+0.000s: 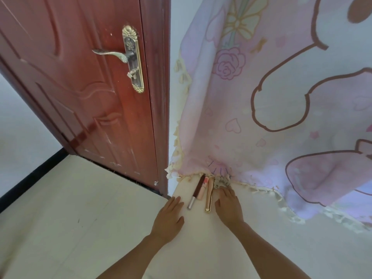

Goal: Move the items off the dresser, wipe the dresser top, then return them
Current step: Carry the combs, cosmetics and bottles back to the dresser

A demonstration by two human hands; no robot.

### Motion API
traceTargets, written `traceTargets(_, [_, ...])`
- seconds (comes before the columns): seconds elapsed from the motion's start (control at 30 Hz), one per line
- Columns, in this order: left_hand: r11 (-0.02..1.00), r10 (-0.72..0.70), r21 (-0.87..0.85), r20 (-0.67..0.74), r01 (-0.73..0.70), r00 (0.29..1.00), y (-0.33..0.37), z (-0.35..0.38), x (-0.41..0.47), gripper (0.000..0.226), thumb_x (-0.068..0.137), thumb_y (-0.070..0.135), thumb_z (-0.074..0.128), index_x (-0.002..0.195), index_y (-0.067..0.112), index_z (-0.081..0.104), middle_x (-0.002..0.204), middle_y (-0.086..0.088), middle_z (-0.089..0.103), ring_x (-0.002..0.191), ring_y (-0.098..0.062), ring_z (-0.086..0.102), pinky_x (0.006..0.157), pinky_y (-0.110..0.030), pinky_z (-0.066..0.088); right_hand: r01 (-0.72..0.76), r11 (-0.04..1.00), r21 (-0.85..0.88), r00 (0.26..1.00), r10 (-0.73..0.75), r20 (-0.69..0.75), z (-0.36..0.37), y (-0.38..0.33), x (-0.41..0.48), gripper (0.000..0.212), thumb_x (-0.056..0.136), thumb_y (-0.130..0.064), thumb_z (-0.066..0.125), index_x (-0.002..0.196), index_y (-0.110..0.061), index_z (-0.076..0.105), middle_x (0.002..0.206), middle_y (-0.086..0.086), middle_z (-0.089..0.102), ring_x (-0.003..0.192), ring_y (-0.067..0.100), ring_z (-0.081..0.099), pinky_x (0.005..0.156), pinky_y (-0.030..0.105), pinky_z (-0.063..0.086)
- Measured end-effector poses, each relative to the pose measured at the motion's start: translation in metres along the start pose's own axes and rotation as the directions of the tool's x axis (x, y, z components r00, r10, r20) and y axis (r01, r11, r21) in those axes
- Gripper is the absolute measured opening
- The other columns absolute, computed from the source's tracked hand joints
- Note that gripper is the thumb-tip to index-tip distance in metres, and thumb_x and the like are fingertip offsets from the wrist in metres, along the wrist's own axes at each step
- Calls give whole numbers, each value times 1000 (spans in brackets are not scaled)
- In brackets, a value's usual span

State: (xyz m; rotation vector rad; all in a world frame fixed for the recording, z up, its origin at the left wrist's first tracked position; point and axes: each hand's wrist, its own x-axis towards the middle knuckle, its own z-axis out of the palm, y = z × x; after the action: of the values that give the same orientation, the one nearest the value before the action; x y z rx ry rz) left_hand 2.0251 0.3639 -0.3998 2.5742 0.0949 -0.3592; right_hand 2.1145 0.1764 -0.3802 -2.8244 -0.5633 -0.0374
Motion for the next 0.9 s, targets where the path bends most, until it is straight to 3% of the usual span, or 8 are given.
traceTargets(0.1, [1000,-14,-2,14,14,1000,1,0,-1,93,62,57,-1,145,20,16,156,7,0,143,-8,-2,114,-22,9,82,997,-9,991,-83,-105,-6,-1,-9,34,53,0,70,85,-9,68,90,4,70,87,23,66,61,27,57])
traceTargets(0.17, [999,-10,-47,37,12,999,2,-1,-3,90,66,60,5,146,19,14,156,4,0,144,-10,-2,114,-21,9,177,984,-14,975,-177,-134,-12,-3,-17,27,66,-10,47,85,-14,66,94,1,68,95,15,55,63,23,54])
traceTargets(0.3, [984,-43,-170,49,50,998,6,-14,-4,64,91,40,39,146,17,14,155,3,8,143,-12,6,112,-20,11,250,968,-39,950,-252,-184,-23,-5,-25,31,70,-14,36,88,-14,62,97,3,67,98,16,47,64,25,55])
traceTargets(0.53, [995,-70,-83,-96,62,993,-1,-36,-13,100,57,67,10,144,18,23,153,-3,20,141,-23,14,111,-32,21,230,970,-83,956,-241,-170,-45,-6,-21,41,46,-11,87,83,-13,71,93,6,71,89,23,68,68,32,56])
traceTargets(0.63, [996,-87,-36,-191,82,978,0,-45,-24,73,82,58,28,144,19,23,153,-3,19,141,-21,14,110,-33,22,295,953,-72,931,-303,-202,-49,-16,-20,29,58,-17,79,86,-13,71,95,6,71,93,25,67,75,36,57])
traceTargets(0.7, [992,-122,-47,-243,114,962,-1,-47,-34,59,93,43,38,144,19,22,153,-2,18,141,-21,13,111,-34,21,339,938,-64,916,-345,-204,-50,-28,-20,24,71,-28,55,85,-18,71,97,3,70,97,22,65,80,33,55])
traceTargets(0.83, [964,-263,-103,-249,244,932,-6,-41,-75,82,74,62,16,144,22,21,153,2,16,141,-20,11,112,-32,19,428,904,-7,895,-425,-135,-44,-63,-15,38,71,-37,38,82,-23,72,96,0,70,93,18,68,72,29,55])
traceTargets(0.9, [940,-338,-131,-273,314,901,-16,-35,-97,73,82,58,24,144,21,22,154,1,16,141,-19,12,112,-32,20,496,868,-8,865,-495,-81,-36,-82,-13,36,70,-38,41,83,-24,72,96,-1,71,91,16,68,71,26,55])
